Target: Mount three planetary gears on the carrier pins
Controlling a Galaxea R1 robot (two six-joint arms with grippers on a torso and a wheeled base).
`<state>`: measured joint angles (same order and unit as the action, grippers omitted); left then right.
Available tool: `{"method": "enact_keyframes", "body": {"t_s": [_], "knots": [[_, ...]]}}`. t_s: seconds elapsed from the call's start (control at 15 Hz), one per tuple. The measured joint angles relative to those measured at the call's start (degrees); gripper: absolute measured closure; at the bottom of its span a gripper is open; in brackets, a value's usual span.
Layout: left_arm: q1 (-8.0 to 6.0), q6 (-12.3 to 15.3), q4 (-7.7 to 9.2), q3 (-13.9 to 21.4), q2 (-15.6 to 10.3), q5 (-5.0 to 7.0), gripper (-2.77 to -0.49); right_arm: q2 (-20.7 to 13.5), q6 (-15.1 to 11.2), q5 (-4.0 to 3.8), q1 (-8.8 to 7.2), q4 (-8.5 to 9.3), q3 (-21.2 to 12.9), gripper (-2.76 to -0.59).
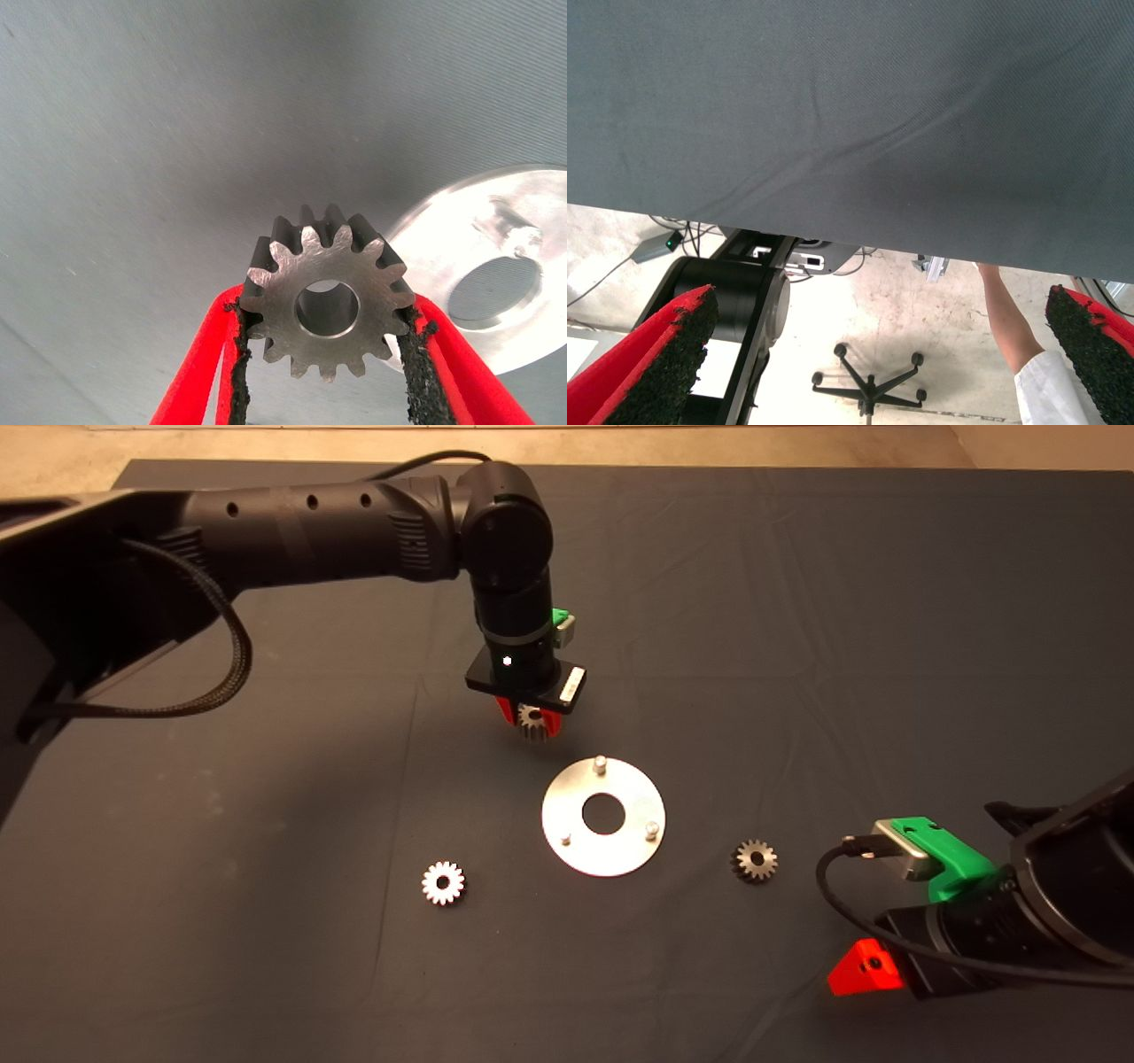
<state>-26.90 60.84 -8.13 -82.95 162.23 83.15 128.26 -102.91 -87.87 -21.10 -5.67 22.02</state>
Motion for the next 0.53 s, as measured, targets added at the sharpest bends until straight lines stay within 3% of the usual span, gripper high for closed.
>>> {"method": "enact_keyframes", "body": {"t_s": [0.27,0.53], "knots": [[-0.02,3.42,0.15,2.38,0.93,-1.1,-0.95,0.0,0.0,-0.02,0.15,0.0,0.0,-2.75],[0.01,3.97,0.15,2.73,3.2,-1.27,-0.95,0.0,0.0,0.0,0.98,0.0,0.0,-2.75]]}}
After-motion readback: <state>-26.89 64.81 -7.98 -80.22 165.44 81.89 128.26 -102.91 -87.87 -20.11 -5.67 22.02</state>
